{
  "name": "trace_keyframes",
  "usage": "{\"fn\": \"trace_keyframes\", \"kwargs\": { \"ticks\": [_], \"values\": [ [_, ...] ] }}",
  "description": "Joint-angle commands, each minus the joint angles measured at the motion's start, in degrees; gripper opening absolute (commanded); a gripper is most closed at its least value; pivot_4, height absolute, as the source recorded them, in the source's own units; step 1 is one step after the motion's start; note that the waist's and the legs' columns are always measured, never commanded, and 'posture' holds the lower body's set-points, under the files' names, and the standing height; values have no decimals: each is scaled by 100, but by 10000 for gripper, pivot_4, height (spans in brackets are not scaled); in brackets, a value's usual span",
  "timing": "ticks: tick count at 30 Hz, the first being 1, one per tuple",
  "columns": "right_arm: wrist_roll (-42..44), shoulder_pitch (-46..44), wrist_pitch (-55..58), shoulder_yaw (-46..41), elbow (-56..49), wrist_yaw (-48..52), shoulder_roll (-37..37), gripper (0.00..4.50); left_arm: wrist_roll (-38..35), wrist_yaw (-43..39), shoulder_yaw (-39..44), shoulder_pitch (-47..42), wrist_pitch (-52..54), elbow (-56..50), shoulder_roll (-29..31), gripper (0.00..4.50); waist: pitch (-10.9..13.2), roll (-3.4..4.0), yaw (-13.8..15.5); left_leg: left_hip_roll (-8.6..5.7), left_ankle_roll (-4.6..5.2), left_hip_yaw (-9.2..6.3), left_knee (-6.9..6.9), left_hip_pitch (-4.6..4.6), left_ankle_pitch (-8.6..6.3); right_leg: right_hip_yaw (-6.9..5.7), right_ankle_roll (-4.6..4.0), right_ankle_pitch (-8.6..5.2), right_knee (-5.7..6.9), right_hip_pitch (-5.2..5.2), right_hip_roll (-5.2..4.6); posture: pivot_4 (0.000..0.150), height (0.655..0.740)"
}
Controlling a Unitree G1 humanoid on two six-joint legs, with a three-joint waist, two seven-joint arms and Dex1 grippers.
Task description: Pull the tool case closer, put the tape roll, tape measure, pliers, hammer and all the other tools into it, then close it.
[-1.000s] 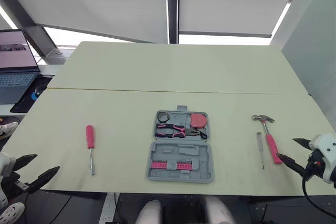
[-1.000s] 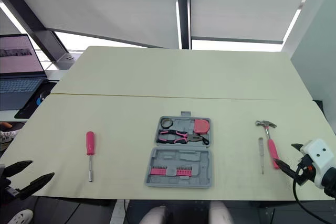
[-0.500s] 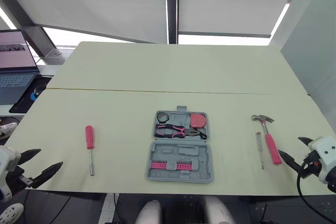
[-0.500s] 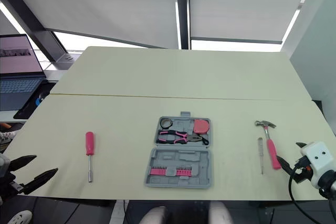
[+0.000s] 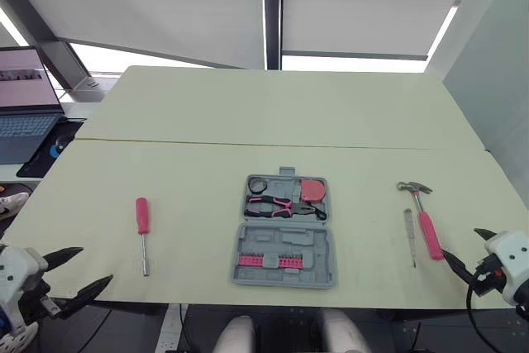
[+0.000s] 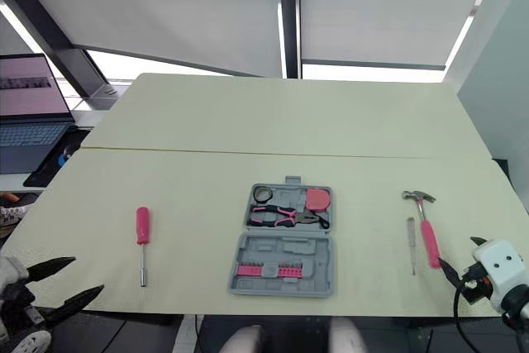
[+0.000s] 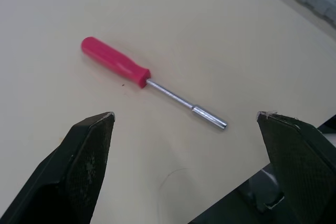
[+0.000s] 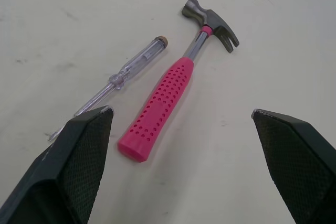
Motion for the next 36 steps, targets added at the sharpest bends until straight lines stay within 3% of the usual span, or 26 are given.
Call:
{"fn": "trace_keyframes", "kwargs": {
  "ticks": [1, 9, 12, 15, 18, 20, 21, 36],
  "values": [
    [113, 345, -13, 101, -543, 150, 55, 44868, -282, -188, -475, -437, 132, -735, 163, 45000, -2, 4, 36, 0, 0, -2, 0, 0, 0, -2, 0, 0, 0, 1, 0, 1500, 7400],
    [195, 393, 727, 576, -1426, -580, 781, 44868, -928, -450, -2121, -1889, 1150, -2334, 436, 45000, -10, 4, 65, 1, -1, 1, 1, 3, 0, 2, 0, 0, 4, 1, 3, 1500, 7400],
    [111, 176, 1362, 864, -1599, -1062, 1043, 44868, -1457, -451, -2480, -2388, 2009, -2646, 684, 45000, -10, 10, 27, 3, -1, 2, -1, 5, 1, 6, -3, -1, 10, -3, 7, 1500, 7400],
    [-12, -109, 1640, 1124, -1596, -1424, 1250, 44868, -1407, -608, -2920, -3040, 2120, -2603, 746, 45000, -6, 19, 2, 1, -1, 0, -1, 6, 1, 4, -6, -3, 13, -3, 10, 1500, 7400],
    [-36, -316, 1829, 1226, -1529, -1632, 1376, 39626, -1416, -521, -3201, -3578, 2225, -2600, 601, 45000, -6, 20, -12, -4, 0, 7, 0, 7, 1, -9, -5, -4, 15, -3, 16, 1500, 7400],
    [-105, -500, 1904, 1320, -1428, -1734, 1380, 32657, -1483, -431, -3316, -3811, 2352, -2632, 501, 45000, -6, 20, -19, -5, 0, 8, 0, 7, 1, -8, -3, -4, 15, -3, 20, 1500, 7400],
    [-152, -619, 1952, 1335, -1353, -1839, 1399, 29417, -1538, -367, -3346, -3893, 2441, -2653, 453, 45000, -6, 20, -19, -5, 0, 9, 0, 7, 1, -7, -3, -4, 14, -3, 20, 1500, 7400],
    [-367, -1432, 2526, 1598, -681, -2640, 1797, 29417, -1348, -444, -3293, -3502, 2307, -2801, 493, 45000, -4, 23, -30, 0, 0, 8, -1, 7, 1, -3, -3, -5, 17, -8, 20, 1500, 7400]
  ]
}}
